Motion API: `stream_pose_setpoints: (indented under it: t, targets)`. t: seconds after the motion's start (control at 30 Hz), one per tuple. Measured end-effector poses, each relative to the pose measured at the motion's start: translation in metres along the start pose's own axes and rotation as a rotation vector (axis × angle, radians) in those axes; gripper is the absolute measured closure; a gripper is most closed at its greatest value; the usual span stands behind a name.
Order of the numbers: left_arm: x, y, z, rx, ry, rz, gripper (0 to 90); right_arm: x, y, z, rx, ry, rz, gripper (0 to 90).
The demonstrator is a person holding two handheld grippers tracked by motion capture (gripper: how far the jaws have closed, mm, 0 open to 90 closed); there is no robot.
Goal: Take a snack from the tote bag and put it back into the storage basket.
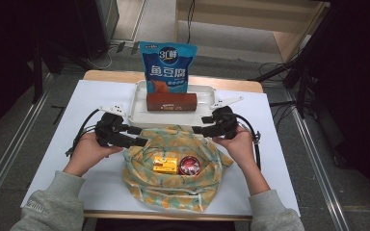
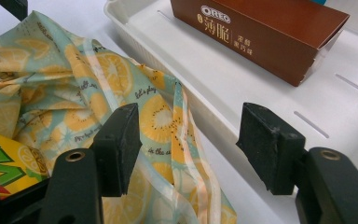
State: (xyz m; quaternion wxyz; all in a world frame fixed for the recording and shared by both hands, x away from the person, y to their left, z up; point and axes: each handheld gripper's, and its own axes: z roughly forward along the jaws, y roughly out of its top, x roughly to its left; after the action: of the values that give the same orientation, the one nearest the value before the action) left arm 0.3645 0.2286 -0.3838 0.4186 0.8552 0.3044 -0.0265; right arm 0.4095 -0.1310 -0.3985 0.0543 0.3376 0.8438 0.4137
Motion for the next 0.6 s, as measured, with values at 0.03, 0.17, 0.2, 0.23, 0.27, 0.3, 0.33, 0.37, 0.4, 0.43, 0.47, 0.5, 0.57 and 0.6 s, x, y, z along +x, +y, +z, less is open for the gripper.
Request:
stream_pose_setpoints:
  t: [0.03,0.17,0.2,0.23,0.27,0.3,0.33,0.37,0.4,0.43,0.47,0.5,0.57,0.6]
  targets:
    - [0.000,0.000,0.000,0.000,0.000,0.000,39.1,0.000,0.000,0.000,-0.002,0.003,0.001,38.9]
    - [0.000,0.000,0.000,-0.005,-0.004,0.003,39.1,-0.001,-0.002,-0.002,-0.003,-0.001,0.004,38.9]
    - [-0.001,0.000,0.000,-0.007,-0.006,0.004,39.0,-0.002,-0.003,-0.003,-0.004,-0.001,0.005,38.9]
    - [-0.001,0.000,0.000,-0.006,-0.004,0.006,38.8,-0.002,-0.004,-0.003,-0.003,0.000,0.011,38.8]
    - [-0.004,0.001,0.000,-0.011,-0.006,0.009,38.7,-0.002,-0.005,-0.004,-0.001,-0.001,0.013,38.8]
    - [-0.004,0.001,0.000,-0.011,-0.006,0.009,38.7,-0.002,-0.005,-0.004,-0.001,-0.001,0.013,38.8]
    - [-0.005,0.002,0.000,-0.013,-0.009,0.016,38.6,-0.003,-0.008,-0.003,-0.002,-0.002,0.014,38.7]
    - [-0.006,0.002,0.001,-0.013,-0.012,0.020,38.6,-0.003,-0.009,-0.003,0.003,-0.001,0.014,38.5]
    - [-0.006,0.002,0.001,-0.010,-0.012,0.024,38.6,-0.003,-0.010,-0.003,0.010,-0.005,0.013,38.4]
    - [-0.006,0.002,0.002,-0.009,-0.012,0.023,38.6,-0.003,-0.011,-0.003,0.010,-0.006,0.012,38.4]
    - [-0.006,0.002,0.002,-0.005,-0.013,0.023,38.6,-0.003,-0.012,-0.002,0.007,-0.005,0.008,38.4]
    - [-0.006,0.002,0.002,-0.005,-0.013,0.023,38.6,-0.004,-0.012,-0.002,0.009,-0.008,0.013,38.3]
    - [-0.007,0.002,0.002,0.001,-0.007,0.027,38.6,-0.005,-0.012,-0.003,0.007,-0.009,0.015,38.3]
    - [-0.007,0.002,0.003,-0.001,-0.007,0.028,38.6,-0.005,-0.012,-0.003,0.002,-0.011,0.018,38.3]
